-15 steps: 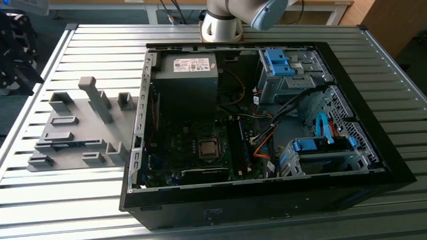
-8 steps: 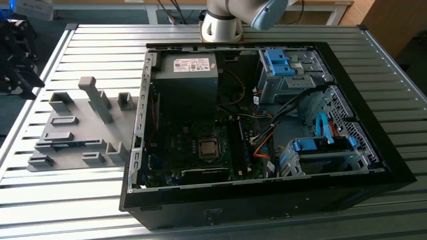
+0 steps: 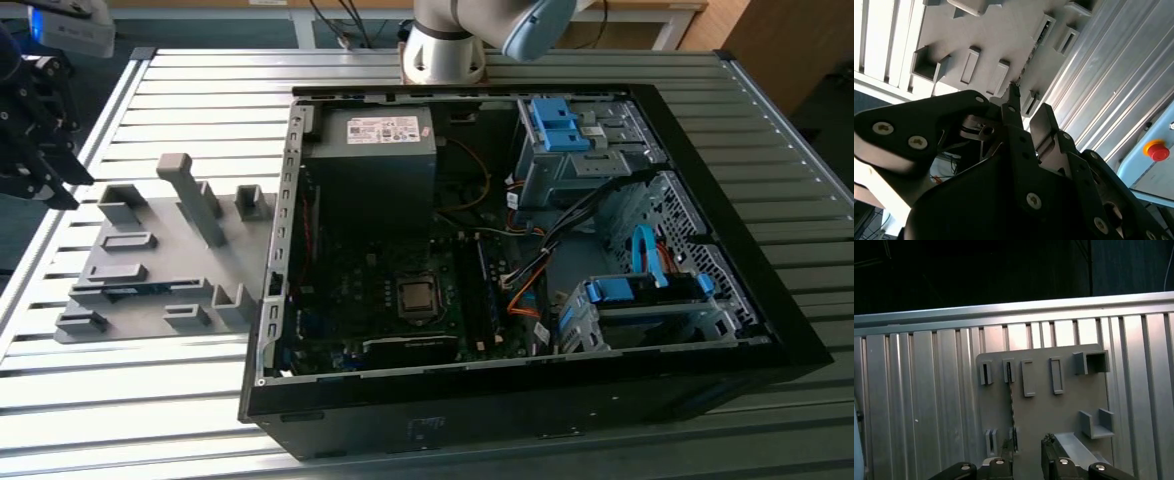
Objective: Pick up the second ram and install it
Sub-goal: 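Pick up the second ram and move it above second insertion slot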
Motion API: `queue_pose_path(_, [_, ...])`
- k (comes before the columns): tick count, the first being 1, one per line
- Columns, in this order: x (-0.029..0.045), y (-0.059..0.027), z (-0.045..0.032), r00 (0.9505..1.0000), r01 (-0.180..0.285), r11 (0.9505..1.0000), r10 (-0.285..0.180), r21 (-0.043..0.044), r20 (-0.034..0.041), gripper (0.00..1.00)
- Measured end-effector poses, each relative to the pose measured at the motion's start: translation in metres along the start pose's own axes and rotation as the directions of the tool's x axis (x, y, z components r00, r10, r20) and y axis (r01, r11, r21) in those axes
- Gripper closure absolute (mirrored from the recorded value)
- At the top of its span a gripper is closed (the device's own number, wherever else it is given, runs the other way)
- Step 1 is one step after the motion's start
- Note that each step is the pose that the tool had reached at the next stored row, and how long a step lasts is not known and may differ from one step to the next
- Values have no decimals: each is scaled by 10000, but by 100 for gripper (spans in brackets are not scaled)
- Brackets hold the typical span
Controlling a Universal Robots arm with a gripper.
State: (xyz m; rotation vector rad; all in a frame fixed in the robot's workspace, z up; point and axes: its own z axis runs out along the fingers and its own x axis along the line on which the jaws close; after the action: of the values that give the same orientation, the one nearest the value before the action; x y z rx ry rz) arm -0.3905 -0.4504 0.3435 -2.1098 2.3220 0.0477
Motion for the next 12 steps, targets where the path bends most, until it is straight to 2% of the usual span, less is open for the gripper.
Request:
queue_pose_path(5, [1, -1, 17, 10000, 5, 10000, -5, 8, 2, 64])
queue_pose_path(9, [6, -2, 67, 10000, 43, 10000, -43, 6, 1, 64])
queue_pose_path(12, [21, -4, 107, 9997, 242, 9997, -242, 1, -3, 64])
